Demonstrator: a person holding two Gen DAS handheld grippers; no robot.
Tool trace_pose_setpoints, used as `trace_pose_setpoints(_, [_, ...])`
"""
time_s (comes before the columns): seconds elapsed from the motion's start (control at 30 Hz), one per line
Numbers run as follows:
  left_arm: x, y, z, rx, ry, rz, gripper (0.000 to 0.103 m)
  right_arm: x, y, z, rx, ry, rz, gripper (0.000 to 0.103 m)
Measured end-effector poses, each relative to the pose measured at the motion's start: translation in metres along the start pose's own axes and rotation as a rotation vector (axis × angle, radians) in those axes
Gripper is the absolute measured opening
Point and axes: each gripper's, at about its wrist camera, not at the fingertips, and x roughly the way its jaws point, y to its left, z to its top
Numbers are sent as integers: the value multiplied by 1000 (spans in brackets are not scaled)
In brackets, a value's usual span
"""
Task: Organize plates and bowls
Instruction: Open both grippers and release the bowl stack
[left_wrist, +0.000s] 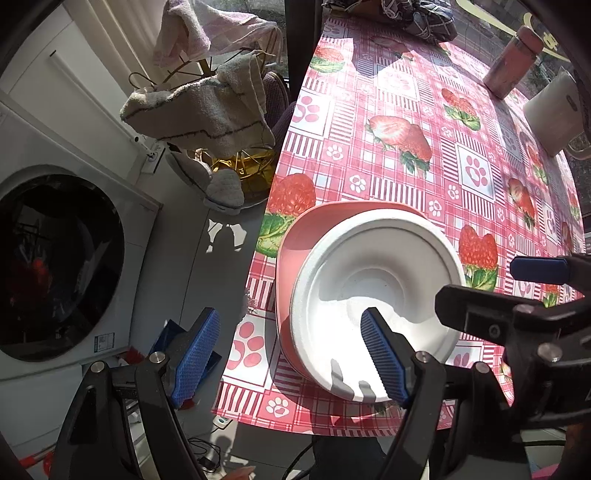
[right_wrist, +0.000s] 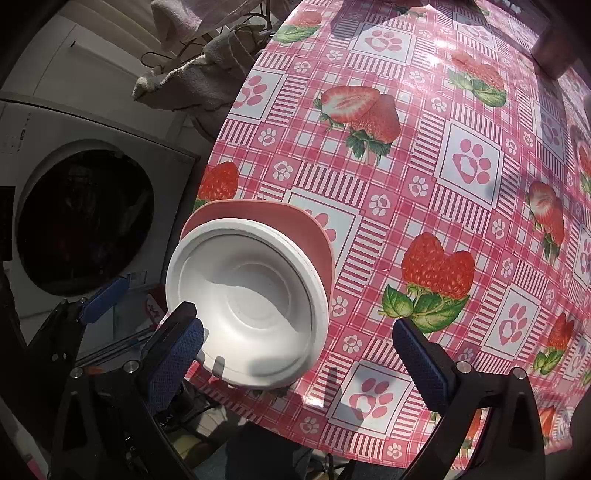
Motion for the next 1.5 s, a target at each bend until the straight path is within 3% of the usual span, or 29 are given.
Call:
trace_pose_setpoints(0.33, [-13,-8,-1,11,-16,-9,85,-26,6,-9,2,-75,-24,103])
trace_pose_setpoints(1.37, [-23,-23,-5,51,-17,75,85,-23,8,-17,-21,-56,2,103])
trace_pose_setpoints(1.5, [-26,-21,-5,45,-51,97,85,-23,8,-16,-12,-56,20,103])
